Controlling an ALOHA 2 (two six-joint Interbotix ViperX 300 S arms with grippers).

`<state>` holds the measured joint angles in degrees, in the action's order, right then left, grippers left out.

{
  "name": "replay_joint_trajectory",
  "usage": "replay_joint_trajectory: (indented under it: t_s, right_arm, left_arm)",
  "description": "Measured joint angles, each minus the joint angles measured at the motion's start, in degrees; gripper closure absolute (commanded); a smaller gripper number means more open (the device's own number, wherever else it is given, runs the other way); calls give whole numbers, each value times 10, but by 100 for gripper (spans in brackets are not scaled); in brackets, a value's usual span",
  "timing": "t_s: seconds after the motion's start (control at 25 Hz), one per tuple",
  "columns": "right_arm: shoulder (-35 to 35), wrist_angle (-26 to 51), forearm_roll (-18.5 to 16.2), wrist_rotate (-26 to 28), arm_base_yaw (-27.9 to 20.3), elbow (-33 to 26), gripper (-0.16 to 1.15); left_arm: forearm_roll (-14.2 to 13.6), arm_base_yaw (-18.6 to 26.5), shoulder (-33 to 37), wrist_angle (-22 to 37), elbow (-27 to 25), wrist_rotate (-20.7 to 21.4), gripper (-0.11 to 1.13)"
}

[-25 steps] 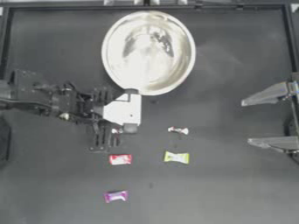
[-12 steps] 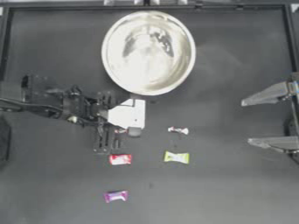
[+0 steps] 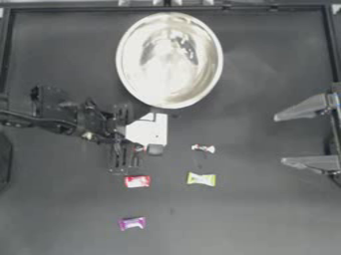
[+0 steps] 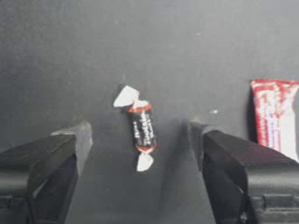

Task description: Put candies in bowl

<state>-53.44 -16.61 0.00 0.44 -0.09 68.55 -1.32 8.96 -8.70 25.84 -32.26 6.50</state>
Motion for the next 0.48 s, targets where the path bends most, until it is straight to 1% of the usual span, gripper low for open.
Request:
replay_joint_trajectory:
  t_s: [0.12, 0.24, 0.36, 0.48]
  right_arm:
    - [1, -1, -1, 0, 0, 0, -2]
    - [0, -1, -1, 0, -1, 0, -2]
    - [0, -1, -1, 0, 0, 0, -2]
    - [1, -1, -1, 0, -1, 0, -2]
  left_arm:
    - [-1, 0, -4, 0, 0, 0, 5]
    - [-1, 1, -4, -3, 0, 0, 8]
    - [-1, 1, -4, -4, 0, 0, 17]
    - [0, 1, -7, -4, 2, 0, 32]
